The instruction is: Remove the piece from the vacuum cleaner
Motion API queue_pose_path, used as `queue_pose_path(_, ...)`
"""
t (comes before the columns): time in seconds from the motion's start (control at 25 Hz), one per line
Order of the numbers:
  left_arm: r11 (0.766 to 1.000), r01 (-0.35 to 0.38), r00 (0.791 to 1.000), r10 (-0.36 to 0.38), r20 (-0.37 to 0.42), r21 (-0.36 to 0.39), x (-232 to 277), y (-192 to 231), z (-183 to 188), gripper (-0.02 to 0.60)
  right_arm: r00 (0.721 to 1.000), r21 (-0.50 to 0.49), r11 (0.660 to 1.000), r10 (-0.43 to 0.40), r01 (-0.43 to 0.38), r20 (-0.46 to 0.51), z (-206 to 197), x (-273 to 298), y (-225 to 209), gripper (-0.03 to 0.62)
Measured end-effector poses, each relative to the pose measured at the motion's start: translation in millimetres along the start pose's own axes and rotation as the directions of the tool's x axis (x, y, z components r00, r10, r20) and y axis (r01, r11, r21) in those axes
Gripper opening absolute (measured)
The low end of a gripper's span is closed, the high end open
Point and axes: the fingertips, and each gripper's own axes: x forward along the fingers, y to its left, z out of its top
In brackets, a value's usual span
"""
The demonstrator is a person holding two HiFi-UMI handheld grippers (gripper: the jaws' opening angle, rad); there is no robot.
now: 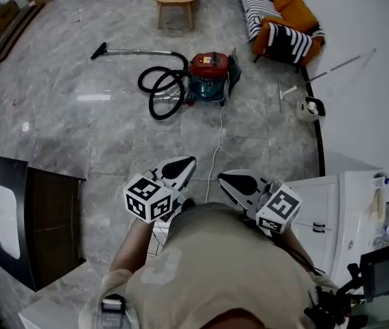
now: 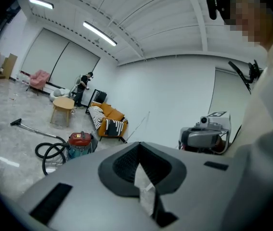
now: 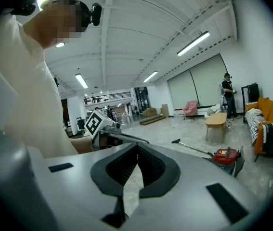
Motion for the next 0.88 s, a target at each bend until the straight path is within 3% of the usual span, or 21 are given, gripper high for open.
queue_pose_path(0.2,0.999,0.045,0.999,-0.045,0.006,-0.001,7,7,13,0.003,0.999,-0.016,0.999,-0.043,0.042,-0.028,7,8,-10,0.003)
queue_pose_path(0.44,0.999,0.049,0.998,-0.049,0.034,-0.003,-16,22,9,0.003,0.997,-0.016,1.000,0.001,-0.003,-0.074,0,47,3,0.003)
queue_pose_path(0.88,0.992,-0.118,0.993,0.119,0.029,-0.034,-31,36,0,0.003,0.978,-0.019,0.981,0.192,-0.194,-0.087,1,80,-7,0.003)
